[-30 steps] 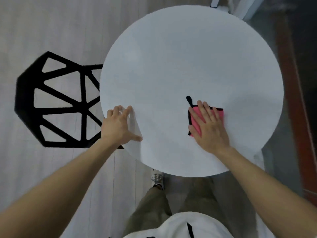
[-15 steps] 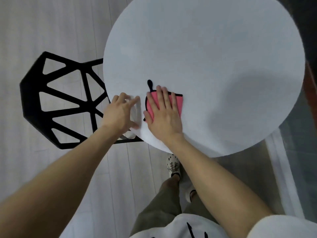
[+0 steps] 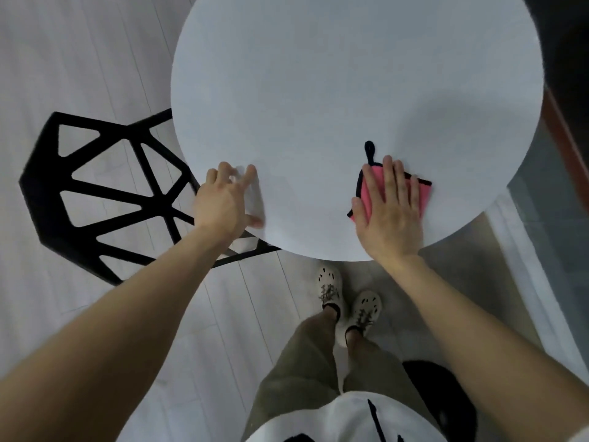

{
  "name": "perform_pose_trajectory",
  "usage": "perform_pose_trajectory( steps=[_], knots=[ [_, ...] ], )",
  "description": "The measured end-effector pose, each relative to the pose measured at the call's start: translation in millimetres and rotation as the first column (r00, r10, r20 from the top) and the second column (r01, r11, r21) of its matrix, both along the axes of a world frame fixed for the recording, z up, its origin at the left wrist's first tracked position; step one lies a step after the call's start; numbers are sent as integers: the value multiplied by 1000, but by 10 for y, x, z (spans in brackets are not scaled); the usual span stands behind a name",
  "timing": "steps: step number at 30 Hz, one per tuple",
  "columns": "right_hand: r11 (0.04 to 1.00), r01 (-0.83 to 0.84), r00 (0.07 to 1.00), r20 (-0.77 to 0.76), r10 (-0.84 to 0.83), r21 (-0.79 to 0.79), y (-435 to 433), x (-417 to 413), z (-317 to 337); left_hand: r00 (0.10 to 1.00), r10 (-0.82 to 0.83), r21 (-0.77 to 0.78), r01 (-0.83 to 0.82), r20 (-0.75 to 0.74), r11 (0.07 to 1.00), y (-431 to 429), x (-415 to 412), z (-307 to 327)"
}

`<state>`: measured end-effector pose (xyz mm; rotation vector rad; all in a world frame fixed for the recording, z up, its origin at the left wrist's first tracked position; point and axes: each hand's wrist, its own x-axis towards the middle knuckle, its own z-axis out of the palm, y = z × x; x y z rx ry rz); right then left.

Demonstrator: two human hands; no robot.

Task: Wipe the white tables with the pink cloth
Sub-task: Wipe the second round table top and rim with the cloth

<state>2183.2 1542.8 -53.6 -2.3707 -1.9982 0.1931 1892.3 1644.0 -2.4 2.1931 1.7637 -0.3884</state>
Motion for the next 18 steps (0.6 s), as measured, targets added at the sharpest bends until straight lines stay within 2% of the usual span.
perform_pose_trajectory(
  steps=[4,8,10,12,14,15,16,18],
  knots=[
    [995,97,995,12,-97,5,-23,-239,-52,998,-52,18,53,-28,998,110,25,-10],
    [999,-43,999,3,43,10,-407,-261,-58,992,-119,-14,118,-48,993,189,113,48],
    [999,-24,999,22,23,23,-523,-248,-58,981,-192,-16,191,-31,981,251,75,75],
    [982,187,980,68,-188,27,-519,-429,-66,951,-307,-4,307,26,952,295,-74,115],
    [873,485,866,108,-488,54,-297,-804,-71,890,-429,40,428,155,903,353,-379,146],
    [810,584,804,93,-587,56,-116,-1033,-58,847,-484,85,477,221,875,373,-592,147],
    [777,628,774,65,-630,45,98,-1263,-36,808,-525,139,507,266,851,399,-818,140],
    [807,591,807,23,-591,-7,561,-1735,-22,767,-576,214,535,283,817,486,-1261,134]
  ],
)
